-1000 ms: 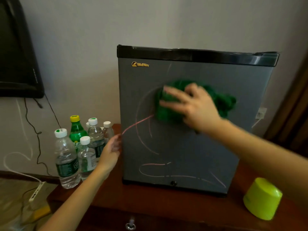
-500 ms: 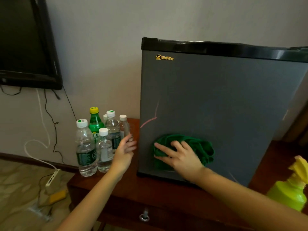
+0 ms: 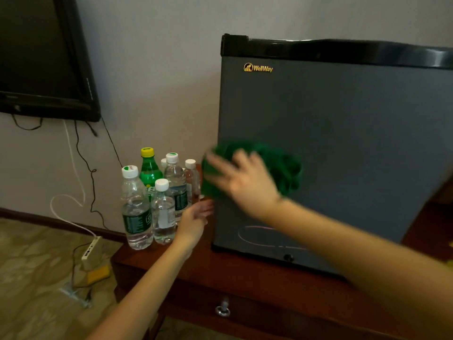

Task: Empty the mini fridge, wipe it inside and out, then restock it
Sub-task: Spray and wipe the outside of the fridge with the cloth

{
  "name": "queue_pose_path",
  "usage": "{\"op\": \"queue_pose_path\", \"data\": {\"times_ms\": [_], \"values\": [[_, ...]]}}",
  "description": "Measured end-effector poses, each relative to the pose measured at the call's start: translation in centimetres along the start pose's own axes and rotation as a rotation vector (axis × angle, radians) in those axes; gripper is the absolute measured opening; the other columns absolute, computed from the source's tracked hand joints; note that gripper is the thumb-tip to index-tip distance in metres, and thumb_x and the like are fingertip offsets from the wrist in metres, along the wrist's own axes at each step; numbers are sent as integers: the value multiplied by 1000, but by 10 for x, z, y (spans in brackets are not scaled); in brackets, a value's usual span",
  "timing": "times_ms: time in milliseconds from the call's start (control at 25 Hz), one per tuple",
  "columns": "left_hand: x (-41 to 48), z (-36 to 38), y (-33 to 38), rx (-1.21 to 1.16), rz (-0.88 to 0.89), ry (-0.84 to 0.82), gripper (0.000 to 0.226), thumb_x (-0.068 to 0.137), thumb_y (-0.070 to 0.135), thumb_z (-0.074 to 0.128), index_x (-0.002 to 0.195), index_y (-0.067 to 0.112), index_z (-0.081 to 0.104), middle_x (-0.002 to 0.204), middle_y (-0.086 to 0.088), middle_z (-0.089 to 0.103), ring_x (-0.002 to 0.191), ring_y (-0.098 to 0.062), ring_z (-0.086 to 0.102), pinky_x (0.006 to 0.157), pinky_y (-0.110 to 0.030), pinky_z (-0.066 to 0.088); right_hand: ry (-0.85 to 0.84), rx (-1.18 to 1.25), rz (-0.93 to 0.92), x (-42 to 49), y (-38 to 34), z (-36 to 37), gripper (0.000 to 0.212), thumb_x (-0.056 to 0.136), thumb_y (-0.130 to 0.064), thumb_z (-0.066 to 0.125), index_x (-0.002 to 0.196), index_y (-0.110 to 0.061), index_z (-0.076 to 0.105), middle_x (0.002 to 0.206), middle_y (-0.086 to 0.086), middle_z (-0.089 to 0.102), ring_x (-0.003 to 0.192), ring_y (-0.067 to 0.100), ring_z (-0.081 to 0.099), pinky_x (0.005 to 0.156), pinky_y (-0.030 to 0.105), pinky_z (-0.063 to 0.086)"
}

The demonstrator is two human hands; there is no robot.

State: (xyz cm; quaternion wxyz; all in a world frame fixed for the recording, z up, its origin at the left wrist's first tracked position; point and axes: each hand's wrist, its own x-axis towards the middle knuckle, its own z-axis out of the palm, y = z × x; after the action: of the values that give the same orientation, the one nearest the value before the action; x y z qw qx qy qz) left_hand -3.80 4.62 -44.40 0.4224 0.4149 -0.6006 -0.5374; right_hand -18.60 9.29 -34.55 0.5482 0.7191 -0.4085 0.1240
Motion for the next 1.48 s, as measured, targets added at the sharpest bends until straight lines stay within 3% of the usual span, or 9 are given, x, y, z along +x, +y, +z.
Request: {"op": "queue_pose_path", "data": {"times_ms": [160,280,440,560,680,920,1080,1280,1480], "values": [[-10,-13,-11,63,-104,-77,49,94,-12,35,131,16,50,122,0,55,121,-19,50,90,-30,46,-414,103,-273,-81,-75,21,37,73,-34,73,110,-40,69,144,-4,47,108,26,40,86,38,42],[-20,-22,-10,50,-81,-66,45,95,-11,35,134,9,46,126,-6,55,116,-19,53,78,-19,44,-388,75,-326,-50,-41,5,43,77,-29,68,118,-41,65,145,-4,45,111,26,48,85,38,47],[-8,-21,22,28,97,48,47,93,-12,38,135,9,45,135,-11,51,120,-22,51,94,-29,47,68,-32,90,69,74,-31,50,83,-15,35,115,-35,67,136,-1,56,100,30,34,73,38,46],[-10,-6,50,104,295,135,56,94,-3,45,141,26,38,141,-1,43,124,-13,45,100,-41,46,114,-121,195,101,107,-47,54,86,-12,30,120,-34,65,136,1,56,97,30,32,70,39,42],[-13,5,73,205,505,168,69,91,-7,48,146,30,28,145,12,29,128,-2,33,102,-25,36,65,-183,178,38,133,-63,60,81,-8,37,131,-34,55,146,0,45,96,31,37,72,40,42],[1,18,98,76,440,50,68,91,-7,49,146,28,30,132,12,46,125,-17,48,102,-43,46,288,-180,879,-120,170,-109,59,83,-9,53,137,-33,50,149,0,39,100,38,40,88,38,41],[-5,23,101,19,412,77,63,92,-7,49,144,25,34,127,12,49,108,-1,52,97,-32,48,405,42,1185,-91,148,-95,71,74,-7,53,138,-38,47,150,-5,37,104,37,41,87,22,32],[-9,33,101,-27,421,127,67,91,-15,41,147,18,30,135,9,42,119,-3,44,102,-32,45,128,-49,456,-60,73,-48,67,78,0,46,135,-36,52,149,-3,40,93,30,42,71,38,38],[-15,37,102,-62,399,130,66,91,-17,37,149,14,26,138,9,36,119,-1,40,74,0,45,-280,-11,-13,-191,9,-20,62,84,-6,55,139,-33,47,154,0,31,101,32,40,78,42,31]]}}
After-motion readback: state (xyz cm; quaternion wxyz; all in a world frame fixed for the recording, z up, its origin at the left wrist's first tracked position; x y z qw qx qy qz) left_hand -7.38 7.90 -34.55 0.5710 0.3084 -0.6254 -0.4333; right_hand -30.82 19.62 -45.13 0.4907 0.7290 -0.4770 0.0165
